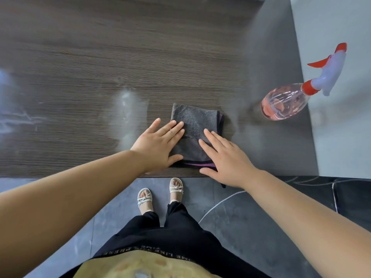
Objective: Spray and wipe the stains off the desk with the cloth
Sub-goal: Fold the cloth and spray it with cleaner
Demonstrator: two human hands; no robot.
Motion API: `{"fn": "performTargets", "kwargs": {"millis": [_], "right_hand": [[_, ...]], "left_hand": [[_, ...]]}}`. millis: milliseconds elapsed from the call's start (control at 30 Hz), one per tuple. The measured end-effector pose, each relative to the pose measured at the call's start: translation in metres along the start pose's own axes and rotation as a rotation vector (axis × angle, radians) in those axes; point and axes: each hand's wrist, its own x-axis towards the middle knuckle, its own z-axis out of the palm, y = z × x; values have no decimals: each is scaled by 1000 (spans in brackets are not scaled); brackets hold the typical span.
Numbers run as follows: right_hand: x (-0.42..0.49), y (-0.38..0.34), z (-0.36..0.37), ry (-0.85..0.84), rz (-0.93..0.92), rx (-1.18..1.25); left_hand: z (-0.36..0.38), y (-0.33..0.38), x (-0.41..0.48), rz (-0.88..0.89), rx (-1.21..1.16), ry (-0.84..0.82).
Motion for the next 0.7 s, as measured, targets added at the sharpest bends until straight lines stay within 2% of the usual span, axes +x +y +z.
{"fn": "performTargets", "kwargs": {"millis": [33, 100, 200, 267, 400, 600, 700], "right_hand": [[-4, -1, 1, 56, -16, -15], [-8, -3, 7, 195, -13, 26], [-7, -8, 15, 306, 12, 98], [-5, -8, 20, 340, -1, 94], [-4, -3, 24, 439, -46, 48], [5, 5, -11, 361, -26, 206], [20, 18, -44, 277, 167, 461]], "left_hand": [[0, -1, 0, -3, -19, 24], [1, -3, -3, 26, -90, 188], [9, -2, -13, 178, -122, 368], [15, 0, -16, 219, -89, 375], [19, 5, -17, 179, -124, 373], [10, -5, -11, 182, -210, 471], [-20, -11, 4, -85, -607, 535]]}}
